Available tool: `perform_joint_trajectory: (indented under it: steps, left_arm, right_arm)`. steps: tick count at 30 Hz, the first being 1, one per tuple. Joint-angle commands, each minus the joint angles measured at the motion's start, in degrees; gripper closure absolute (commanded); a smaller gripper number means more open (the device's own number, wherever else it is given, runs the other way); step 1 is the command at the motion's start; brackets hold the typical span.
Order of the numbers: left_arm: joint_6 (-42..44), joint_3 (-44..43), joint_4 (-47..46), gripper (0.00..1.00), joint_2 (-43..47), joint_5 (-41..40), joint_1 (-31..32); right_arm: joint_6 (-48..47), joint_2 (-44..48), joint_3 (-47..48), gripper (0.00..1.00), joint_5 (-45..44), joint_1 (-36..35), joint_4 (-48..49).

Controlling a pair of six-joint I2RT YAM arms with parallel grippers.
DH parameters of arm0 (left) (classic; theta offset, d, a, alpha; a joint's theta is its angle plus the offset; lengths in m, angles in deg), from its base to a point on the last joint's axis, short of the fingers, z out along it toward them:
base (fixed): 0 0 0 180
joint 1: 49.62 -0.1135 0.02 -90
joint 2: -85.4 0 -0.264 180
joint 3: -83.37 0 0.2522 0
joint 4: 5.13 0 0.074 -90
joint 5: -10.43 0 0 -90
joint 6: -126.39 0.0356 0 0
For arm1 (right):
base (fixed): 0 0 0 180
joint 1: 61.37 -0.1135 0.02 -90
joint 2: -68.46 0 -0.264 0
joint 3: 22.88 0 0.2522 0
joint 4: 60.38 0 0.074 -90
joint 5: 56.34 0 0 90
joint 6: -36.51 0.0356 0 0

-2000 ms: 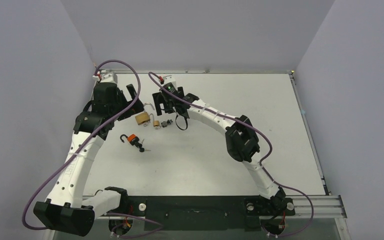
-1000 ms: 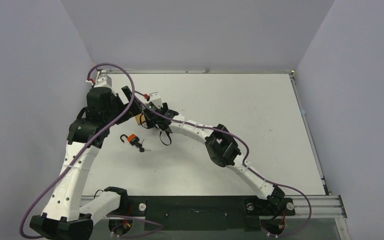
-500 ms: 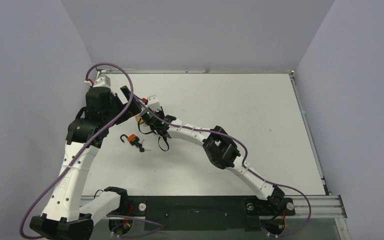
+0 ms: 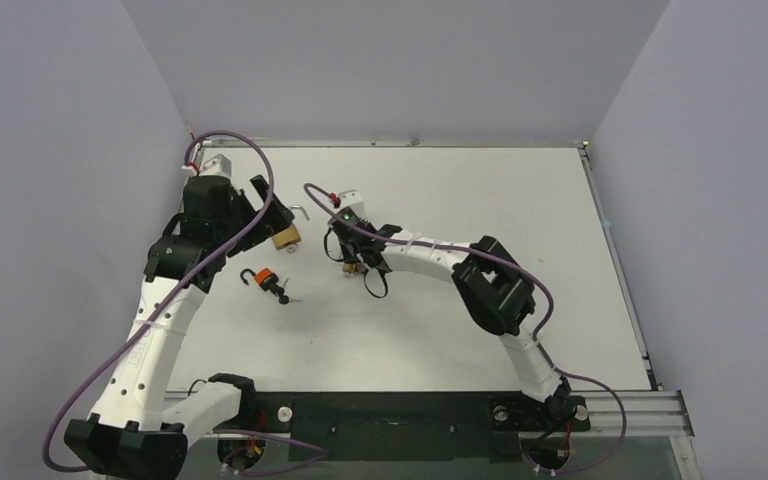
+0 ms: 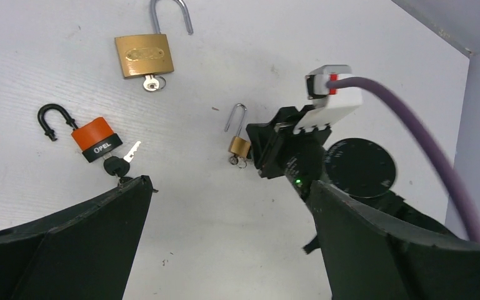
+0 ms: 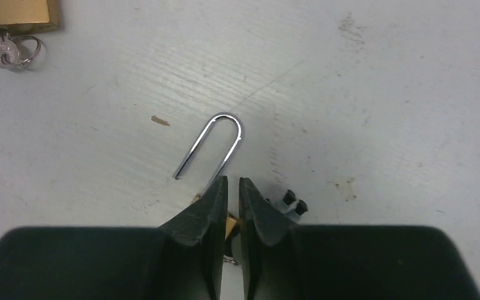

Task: Lock with the key
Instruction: Pick up the lock from the center of the board.

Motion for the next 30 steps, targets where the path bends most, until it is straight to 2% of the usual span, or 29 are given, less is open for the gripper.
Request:
perform_joint_trajectory:
  steps: [1,6,11,16,18,21,24,25,30]
  left_arm:
    - [0.15,1.44,-6.32,0.01,-1.34,5.08,-0.23]
    - [1.27,4.19,-10.22,0.01,-5.00,11.30,-0.11]
    - [-0.47,5.84,-14.25,0.00,-7.04,14.22,0.01]
    - [0.03,4.66,-12.42,0.00,-6.26,11.58,-0.22]
    - [0.42,3.61,-11.03,0.00,-5.65,9.69,-0.52]
    - [0.79,2.12,-9.75,0.00,-3.81,7.07,-0.92]
    - [1.04,1.07,-8.49,0.00,-2.26,6.06,-1.48]
    - [1.33,0.82,-8.19,0.00,-1.62,5.79,-1.73]
    - [2.20,-0.02,-6.08,0.00,0.08,4.90,-2.11]
  right_arm:
    - [-3.07,11.33,-7.06,0.93,8.74,2.78,8.86]
    - [-5.67,19.04,-14.36,0.95,12.85,3.46,12.44]
    - [-1.68,16.99,-7.52,0.79,8.57,3.11,2.01]
    - [0.62,9.87,3.28,0.60,2.64,-0.28,-5.76]
    - [1.87,6.42,7.85,0.56,1.49,-1.55,-10.58]
    - [4.14,2.33,12.85,0.56,0.08,-1.75,-13.47]
    - [6.35,-2.82,20.10,0.72,-2.03,-1.74,-18.79]
    - [6.66,-3.72,21.55,0.73,-3.21,-1.75,-20.18]
    - [7.70,-6.34,24.32,0.71,-4.70,-1.83,-22.83]
